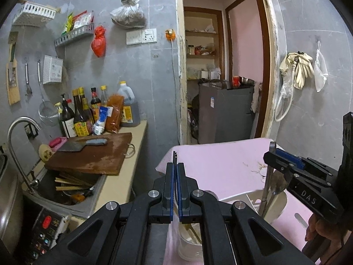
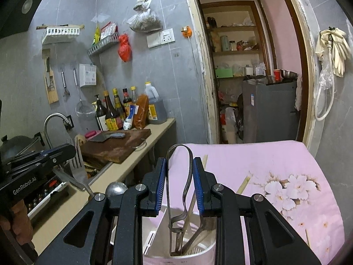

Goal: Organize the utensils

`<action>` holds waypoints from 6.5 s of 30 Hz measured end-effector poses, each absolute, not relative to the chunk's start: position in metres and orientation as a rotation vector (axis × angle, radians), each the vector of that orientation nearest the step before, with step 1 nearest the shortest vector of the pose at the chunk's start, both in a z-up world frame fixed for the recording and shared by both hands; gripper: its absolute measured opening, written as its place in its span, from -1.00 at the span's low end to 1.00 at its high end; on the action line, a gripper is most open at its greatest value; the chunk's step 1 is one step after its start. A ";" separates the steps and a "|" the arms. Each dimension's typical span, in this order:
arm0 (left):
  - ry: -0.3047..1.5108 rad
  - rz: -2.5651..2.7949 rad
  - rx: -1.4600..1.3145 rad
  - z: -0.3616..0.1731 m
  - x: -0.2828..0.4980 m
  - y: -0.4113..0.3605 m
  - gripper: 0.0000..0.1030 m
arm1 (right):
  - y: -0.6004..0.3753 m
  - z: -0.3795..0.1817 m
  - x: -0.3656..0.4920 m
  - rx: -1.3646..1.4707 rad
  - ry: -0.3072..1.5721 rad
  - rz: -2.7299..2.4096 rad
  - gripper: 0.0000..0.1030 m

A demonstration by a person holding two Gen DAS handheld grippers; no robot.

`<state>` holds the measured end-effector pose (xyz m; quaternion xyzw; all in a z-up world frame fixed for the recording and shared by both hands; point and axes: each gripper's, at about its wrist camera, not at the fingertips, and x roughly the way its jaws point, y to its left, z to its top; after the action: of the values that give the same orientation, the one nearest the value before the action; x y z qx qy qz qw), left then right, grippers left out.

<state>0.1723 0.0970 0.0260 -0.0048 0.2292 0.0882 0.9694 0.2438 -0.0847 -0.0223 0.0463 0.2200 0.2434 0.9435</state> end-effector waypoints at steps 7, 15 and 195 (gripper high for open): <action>0.512 0.159 -0.032 0.016 0.177 0.098 -0.94 | -0.084 -0.020 0.240 0.080 0.443 0.491 -0.57; 0.532 0.109 -0.088 0.013 0.177 0.105 -0.90 | -0.085 -0.020 0.237 0.078 0.457 0.496 -0.51; 1.204 -0.357 -0.287 -0.147 0.245 -0.200 -0.55 | -0.362 -0.158 0.273 -0.072 1.050 0.507 -0.92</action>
<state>0.2453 -0.2001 -0.1470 -0.1338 0.5614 -0.1663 0.7996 0.2733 -0.3619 -0.1583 -0.0338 0.4958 0.2391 0.8342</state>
